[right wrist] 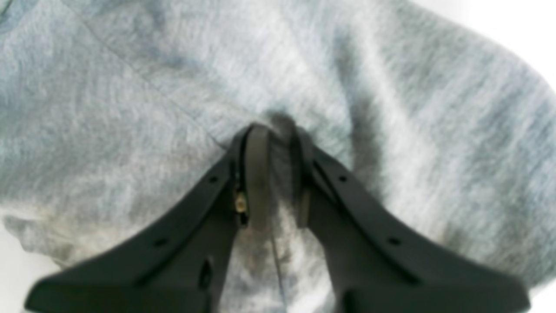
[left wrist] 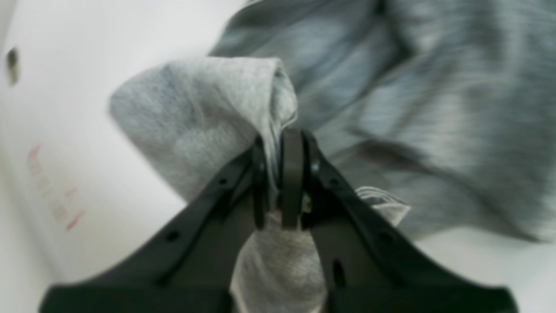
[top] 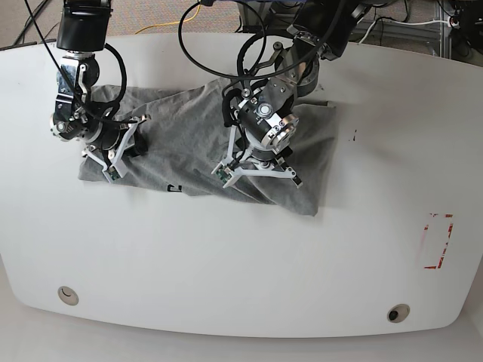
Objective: Layout the t-shirt on the table in an organized manner, then fold the t-shirt properly
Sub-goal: 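Lay the folded end down beside the right gripper and adjust the left gripper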
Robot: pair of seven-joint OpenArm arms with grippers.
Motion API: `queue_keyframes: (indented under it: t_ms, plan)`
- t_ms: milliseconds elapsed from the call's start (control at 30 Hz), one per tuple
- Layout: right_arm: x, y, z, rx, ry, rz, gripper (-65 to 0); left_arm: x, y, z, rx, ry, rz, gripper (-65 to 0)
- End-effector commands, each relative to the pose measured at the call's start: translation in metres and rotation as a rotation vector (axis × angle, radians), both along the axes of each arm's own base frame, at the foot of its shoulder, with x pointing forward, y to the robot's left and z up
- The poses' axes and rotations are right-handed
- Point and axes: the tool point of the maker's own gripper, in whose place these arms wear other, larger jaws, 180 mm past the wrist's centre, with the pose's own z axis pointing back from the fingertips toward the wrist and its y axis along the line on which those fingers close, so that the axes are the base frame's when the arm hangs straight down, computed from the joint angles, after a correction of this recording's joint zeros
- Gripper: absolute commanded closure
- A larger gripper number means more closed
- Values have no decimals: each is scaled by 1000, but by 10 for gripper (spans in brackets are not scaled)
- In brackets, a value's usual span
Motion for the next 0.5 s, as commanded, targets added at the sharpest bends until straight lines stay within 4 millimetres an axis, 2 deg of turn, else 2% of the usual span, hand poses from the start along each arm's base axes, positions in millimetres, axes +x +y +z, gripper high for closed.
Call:
queue_keyframes:
  t_ms: [0, 333, 467]
  plan:
    - [-18, -11, -15, -76, 97, 16, -95, 7, -8, 12, -37, -32, -9, 0]
    - [-19, -10, -15, -73, 98, 16, -95, 4, -16, 1, -63, 14, -26, 0]
    - [-19, -10, -15, -73, 98, 16, -95, 3, -27, -3, -112, 34, -55, 0]
